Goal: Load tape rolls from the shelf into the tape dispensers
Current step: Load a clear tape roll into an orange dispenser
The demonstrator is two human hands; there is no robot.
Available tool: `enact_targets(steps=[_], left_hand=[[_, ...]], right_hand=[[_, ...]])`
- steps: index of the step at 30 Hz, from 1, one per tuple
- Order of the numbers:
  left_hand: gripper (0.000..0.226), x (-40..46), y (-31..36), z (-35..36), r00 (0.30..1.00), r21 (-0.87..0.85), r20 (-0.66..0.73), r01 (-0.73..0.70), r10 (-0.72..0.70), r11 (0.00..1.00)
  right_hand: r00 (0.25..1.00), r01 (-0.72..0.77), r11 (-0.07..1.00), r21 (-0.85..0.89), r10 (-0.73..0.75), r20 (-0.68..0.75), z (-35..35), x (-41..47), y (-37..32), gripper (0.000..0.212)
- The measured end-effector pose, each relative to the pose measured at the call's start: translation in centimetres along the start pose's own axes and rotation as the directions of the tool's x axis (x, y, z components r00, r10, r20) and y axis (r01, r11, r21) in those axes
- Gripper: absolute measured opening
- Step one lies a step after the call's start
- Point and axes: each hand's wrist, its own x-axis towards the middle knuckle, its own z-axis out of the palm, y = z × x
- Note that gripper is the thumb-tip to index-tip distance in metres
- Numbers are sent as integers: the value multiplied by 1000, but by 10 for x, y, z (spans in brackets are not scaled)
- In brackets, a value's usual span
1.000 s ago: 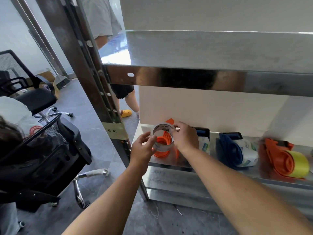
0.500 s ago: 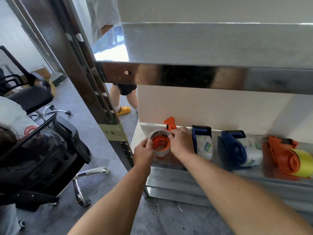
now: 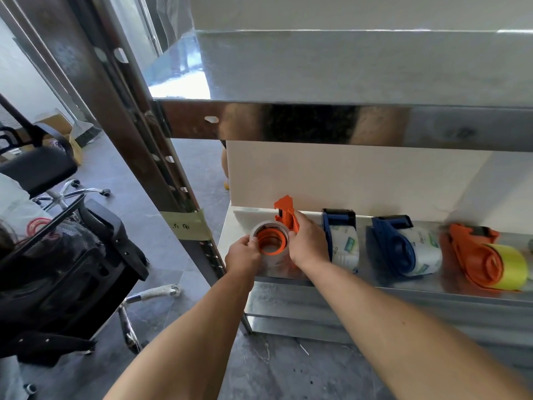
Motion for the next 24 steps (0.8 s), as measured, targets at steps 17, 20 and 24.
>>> enact_targets(steps=[17,20,24], left_hand=[[42,-22,-8,-8,987,-359,108,-71,117,931],[43,-28,-6,-14,975,-339,111,-144,191,930],[44,-34,-7,-21,944,-234,103,-284,314,930]], right_hand=[[975,-214,943,254,222,1,0,-8,11,26],[969,-244,916,319,246,34,4,-11,16,28],[968,-247,910,334,221,116,6,-15,17,24]])
